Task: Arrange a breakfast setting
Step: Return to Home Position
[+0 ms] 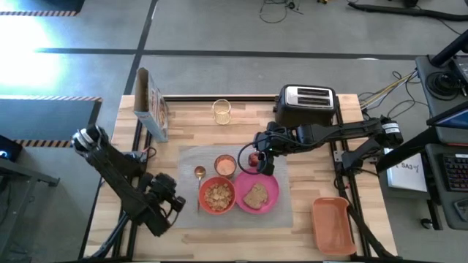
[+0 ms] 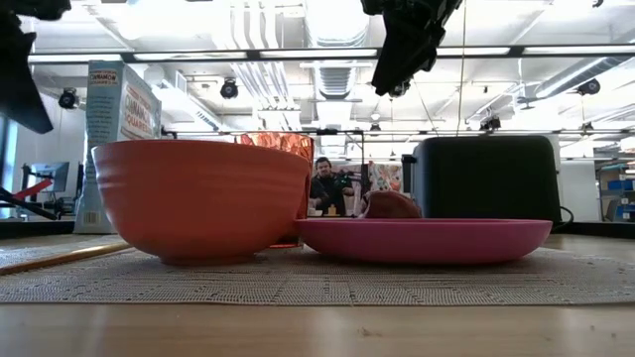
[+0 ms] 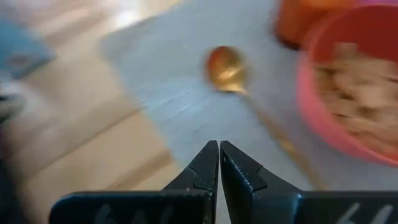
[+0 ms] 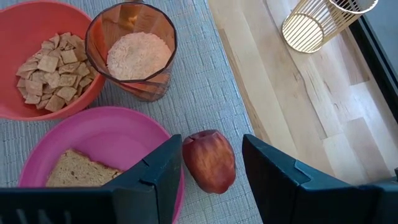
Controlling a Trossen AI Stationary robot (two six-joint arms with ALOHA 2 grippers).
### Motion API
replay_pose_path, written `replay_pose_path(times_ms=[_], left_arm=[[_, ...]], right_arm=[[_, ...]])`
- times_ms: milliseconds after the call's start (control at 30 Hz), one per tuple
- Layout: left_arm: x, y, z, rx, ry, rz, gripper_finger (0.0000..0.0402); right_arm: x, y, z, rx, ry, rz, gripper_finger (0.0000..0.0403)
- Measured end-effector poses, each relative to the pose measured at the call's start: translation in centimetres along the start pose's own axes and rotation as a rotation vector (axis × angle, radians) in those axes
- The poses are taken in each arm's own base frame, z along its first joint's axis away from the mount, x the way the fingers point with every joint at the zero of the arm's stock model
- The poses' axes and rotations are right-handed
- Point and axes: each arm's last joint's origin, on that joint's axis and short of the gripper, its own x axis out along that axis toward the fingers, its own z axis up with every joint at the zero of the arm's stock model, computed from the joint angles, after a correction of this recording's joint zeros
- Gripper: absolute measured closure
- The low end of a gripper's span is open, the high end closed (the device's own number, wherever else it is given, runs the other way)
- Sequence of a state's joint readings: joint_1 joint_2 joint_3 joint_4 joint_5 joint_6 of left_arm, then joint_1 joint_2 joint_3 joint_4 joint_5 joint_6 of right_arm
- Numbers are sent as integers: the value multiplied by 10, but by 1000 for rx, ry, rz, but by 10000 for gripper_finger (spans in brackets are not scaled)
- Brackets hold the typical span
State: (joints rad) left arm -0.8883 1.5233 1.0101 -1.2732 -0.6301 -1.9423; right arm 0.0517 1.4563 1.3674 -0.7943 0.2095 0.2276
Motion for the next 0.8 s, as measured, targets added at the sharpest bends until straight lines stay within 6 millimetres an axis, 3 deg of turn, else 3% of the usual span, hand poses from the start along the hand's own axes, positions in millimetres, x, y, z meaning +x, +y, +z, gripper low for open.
replay_pose_path(times_ms=[167, 333, 533, 667, 800], left_arm=[[-1, 7, 0, 118, -21, -405, 401], [-7, 11, 1, 394, -196, -751, 402], [8, 39, 4, 358, -286, -785, 401], [22, 54, -1, 309, -264, -797, 401], [30, 59, -5, 381, -302, -803, 402]], right_arm=[[1, -6, 1, 16, 1, -10, 243], [-2, -23, 4, 60, -12, -34, 243], [-23, -58, -2, 159, -123, -80, 243], [-38, -79, -20, 229, -263, -106, 243], [-44, -94, -46, 286, -401, -130, 243]])
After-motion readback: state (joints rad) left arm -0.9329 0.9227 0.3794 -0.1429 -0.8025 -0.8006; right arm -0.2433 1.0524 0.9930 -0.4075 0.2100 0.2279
